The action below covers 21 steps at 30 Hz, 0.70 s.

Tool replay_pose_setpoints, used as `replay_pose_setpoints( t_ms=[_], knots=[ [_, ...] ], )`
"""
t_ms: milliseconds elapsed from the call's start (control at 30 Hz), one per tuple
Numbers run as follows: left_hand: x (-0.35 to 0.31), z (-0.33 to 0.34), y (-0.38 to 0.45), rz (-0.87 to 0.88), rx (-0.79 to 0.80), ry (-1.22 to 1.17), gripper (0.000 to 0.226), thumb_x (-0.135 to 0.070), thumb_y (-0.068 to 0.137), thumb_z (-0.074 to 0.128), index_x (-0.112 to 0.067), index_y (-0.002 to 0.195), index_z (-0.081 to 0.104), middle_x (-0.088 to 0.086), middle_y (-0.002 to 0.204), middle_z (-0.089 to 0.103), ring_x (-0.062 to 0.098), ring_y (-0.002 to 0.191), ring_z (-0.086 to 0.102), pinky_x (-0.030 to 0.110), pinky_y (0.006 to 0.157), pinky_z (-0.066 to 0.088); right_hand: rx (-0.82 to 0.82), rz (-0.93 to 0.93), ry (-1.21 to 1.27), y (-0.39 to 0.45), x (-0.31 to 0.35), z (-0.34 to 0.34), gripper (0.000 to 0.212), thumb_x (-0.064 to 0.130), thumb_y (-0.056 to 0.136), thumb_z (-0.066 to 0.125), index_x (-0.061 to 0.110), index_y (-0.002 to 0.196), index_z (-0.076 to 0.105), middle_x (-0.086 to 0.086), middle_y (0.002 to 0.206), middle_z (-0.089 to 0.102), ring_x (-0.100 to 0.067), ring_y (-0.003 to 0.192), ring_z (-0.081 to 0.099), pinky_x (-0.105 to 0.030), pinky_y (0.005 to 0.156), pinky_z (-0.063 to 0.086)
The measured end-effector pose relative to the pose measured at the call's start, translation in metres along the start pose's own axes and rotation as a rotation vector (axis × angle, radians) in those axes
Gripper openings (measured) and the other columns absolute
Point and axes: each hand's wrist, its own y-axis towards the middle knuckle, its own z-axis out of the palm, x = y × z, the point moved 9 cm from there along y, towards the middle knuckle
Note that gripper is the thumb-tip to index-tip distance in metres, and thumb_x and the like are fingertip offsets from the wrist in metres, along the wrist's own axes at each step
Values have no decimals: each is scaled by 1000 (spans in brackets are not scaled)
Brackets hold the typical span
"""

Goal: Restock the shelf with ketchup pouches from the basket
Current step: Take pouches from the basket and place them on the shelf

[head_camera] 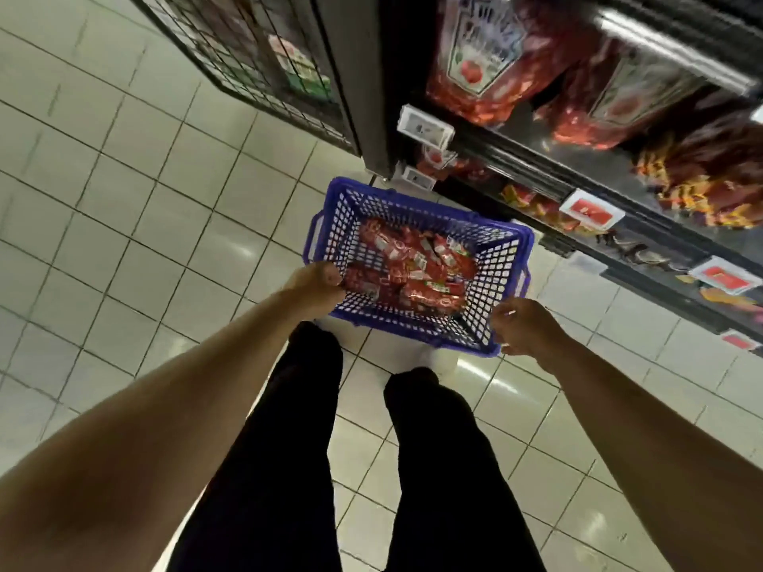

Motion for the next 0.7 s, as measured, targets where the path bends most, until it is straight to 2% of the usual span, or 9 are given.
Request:
replay_pose_setpoints(
  t_ms=[100,167,267,300,400,467,533,600,700],
  knots=[
    [27,44,50,-53,13,-16,4,-20,82,59,-20,86,61,7,91,67,32,88,65,31,65,47,39,6,-103,60,-10,42,7,20,93,57,18,92,64,-8,85,63,-23,73,59,-40,78,57],
    [36,74,91,-35,16,12,23,-20,86,59,-17,108,64,12,109,66,36,102,63,35,76,49,34,1,-128,109,-14,70,9,22,93,59,17,99,65,-6,91,61,-22,81,57,-39,83,56],
    [47,121,151,-24,67,30,42,-20,90,57,-16,132,57,15,126,62,37,115,58,33,85,41,7,-72,-151,175,-9,100,28,35,89,70,17,111,70,1,83,66,-16,69,62,-27,61,52],
    [49,137,170,-10,101,28,44,-20,92,56,-16,135,56,16,130,61,36,116,58,31,87,42,-1,-91,-150,195,-7,107,40,36,86,75,19,121,66,0,90,71,-15,75,67,-25,61,52],
    [50,173,218,13,116,-55,45,-23,92,64,-15,135,55,14,133,59,29,110,59,30,86,45,-147,-142,-141,257,-1,100,71,40,75,84,17,135,55,-8,119,69,-26,104,67,-33,85,54],
    [48,193,251,11,96,-95,58,-35,89,68,-14,140,49,13,136,53,30,117,55,37,96,46,-260,-175,-178,298,3,88,69,48,69,83,14,125,63,-11,115,71,-30,105,68,-38,88,55],
    [51,214,277,-22,120,-84,73,-48,85,67,-19,147,41,12,143,47,35,128,49,46,108,43,-250,-182,-302,336,2,89,62,46,73,77,15,125,63,-13,117,70,-31,108,66,-40,89,54],
    [62,239,297,-126,180,-227,91,-51,78,75,-21,152,31,9,147,45,33,133,46,48,111,41,-174,-158,-439,367,-9,100,71,40,75,79,18,137,52,-10,132,62,-29,121,59,-40,96,51],
    [70,266,316,-174,182,-318,99,-52,74,81,-20,153,30,10,148,46,32,136,44,47,113,39,-302,-113,-528,390,-18,95,77,28,76,81,16,140,40,-15,136,54,-39,124,53,-48,98,49]
  ],
)
